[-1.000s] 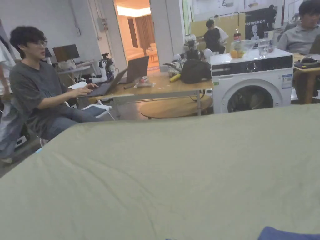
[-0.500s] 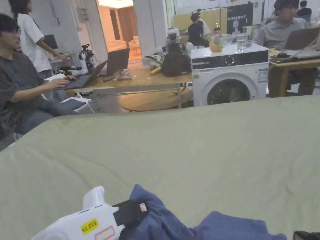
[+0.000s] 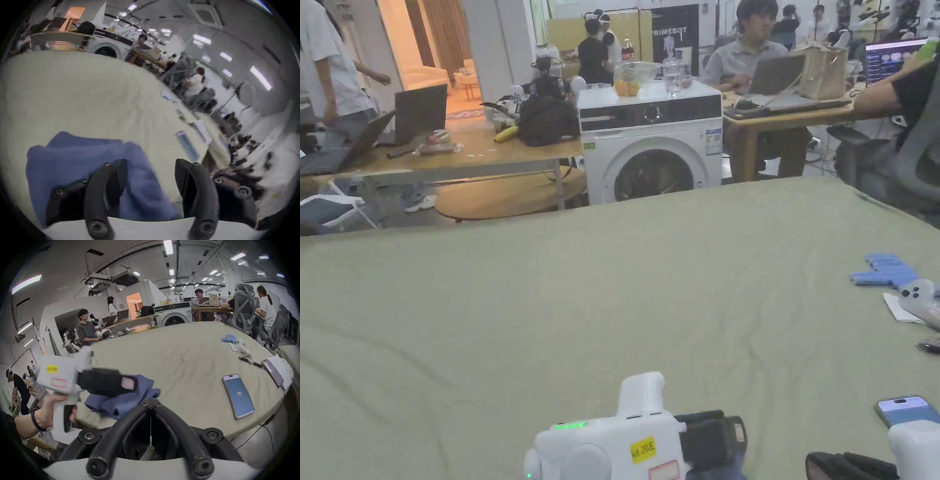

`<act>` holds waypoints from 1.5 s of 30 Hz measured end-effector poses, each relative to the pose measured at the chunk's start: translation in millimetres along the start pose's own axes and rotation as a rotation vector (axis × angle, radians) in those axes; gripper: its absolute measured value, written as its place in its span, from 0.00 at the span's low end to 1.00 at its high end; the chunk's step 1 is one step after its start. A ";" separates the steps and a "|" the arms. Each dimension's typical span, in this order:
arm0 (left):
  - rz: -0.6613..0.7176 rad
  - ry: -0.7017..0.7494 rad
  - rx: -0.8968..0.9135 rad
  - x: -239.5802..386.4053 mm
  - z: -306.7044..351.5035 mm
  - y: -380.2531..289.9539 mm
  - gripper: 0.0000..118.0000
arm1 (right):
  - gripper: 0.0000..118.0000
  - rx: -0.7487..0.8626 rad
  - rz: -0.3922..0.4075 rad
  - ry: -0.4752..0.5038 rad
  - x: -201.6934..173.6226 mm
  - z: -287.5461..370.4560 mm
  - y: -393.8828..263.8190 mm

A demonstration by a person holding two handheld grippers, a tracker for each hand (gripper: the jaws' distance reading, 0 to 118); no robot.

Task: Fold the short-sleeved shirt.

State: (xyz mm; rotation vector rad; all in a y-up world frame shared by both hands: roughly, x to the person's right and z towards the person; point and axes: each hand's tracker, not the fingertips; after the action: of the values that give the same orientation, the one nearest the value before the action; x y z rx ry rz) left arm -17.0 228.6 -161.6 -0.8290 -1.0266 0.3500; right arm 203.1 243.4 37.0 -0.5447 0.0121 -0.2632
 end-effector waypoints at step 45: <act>0.311 0.127 -0.029 -127.9 60.5 -29.6 0.30 | 0.00 -0.380 0.150 -0.011 -41.5 -153.3 -0.2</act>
State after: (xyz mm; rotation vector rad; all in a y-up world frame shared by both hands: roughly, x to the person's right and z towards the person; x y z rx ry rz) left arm -135.9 157.4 -202.3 -1.0269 -0.7862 0.5397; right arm 150.6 175.4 -96.6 -0.9185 0.0932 -0.1108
